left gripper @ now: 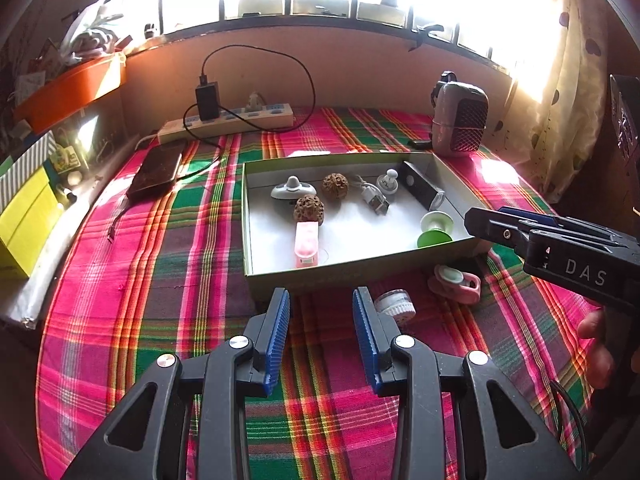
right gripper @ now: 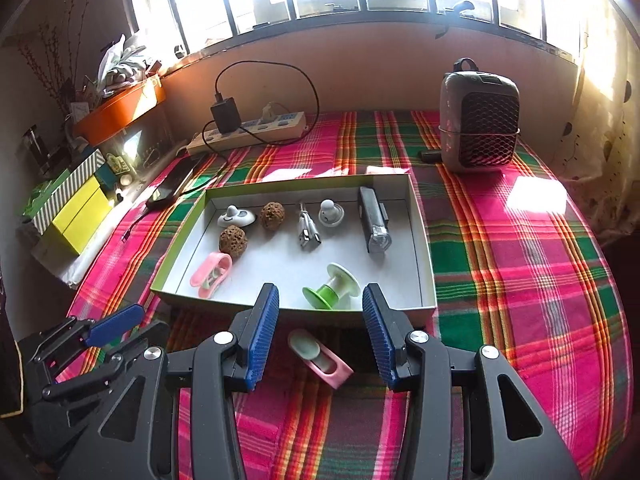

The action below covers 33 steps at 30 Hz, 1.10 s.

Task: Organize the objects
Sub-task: 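Release the pink holder into the box with the left tool while the right tool withdraws, then grasp the white ridged jar with the left tool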

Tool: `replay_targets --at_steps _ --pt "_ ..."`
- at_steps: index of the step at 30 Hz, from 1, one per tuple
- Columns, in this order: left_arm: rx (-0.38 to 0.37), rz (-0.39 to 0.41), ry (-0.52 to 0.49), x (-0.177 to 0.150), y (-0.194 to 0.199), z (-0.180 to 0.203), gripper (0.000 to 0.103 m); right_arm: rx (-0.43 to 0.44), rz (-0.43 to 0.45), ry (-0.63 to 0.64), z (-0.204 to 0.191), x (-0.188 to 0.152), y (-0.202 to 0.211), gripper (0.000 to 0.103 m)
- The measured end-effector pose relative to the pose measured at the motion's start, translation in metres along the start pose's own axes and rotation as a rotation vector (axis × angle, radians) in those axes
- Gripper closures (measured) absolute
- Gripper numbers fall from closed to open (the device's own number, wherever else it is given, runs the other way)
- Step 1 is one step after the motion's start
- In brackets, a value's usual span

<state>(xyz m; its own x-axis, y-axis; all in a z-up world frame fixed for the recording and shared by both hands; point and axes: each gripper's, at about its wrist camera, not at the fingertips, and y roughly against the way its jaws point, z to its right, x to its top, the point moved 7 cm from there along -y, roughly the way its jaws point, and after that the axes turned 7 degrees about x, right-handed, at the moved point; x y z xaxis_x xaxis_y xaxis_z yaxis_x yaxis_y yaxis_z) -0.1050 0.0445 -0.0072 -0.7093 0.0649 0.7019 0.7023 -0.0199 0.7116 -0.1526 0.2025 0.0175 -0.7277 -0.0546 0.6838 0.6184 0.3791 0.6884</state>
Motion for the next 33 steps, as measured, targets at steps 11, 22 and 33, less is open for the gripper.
replay_targets --at_steps 11,22,33 --pt "-0.069 -0.033 0.008 -0.02 0.001 0.009 0.072 -0.035 -0.001 -0.032 0.02 -0.027 0.016 0.058" --pt "-0.165 -0.081 -0.014 -0.022 -0.01 0.038 0.068 -0.046 -0.041 -0.046 0.037 -0.053 0.014 0.053" --pt "-0.137 -0.111 -0.023 -0.011 -0.032 0.052 0.068 -0.045 -0.052 -0.067 0.05 -0.055 0.012 0.053"
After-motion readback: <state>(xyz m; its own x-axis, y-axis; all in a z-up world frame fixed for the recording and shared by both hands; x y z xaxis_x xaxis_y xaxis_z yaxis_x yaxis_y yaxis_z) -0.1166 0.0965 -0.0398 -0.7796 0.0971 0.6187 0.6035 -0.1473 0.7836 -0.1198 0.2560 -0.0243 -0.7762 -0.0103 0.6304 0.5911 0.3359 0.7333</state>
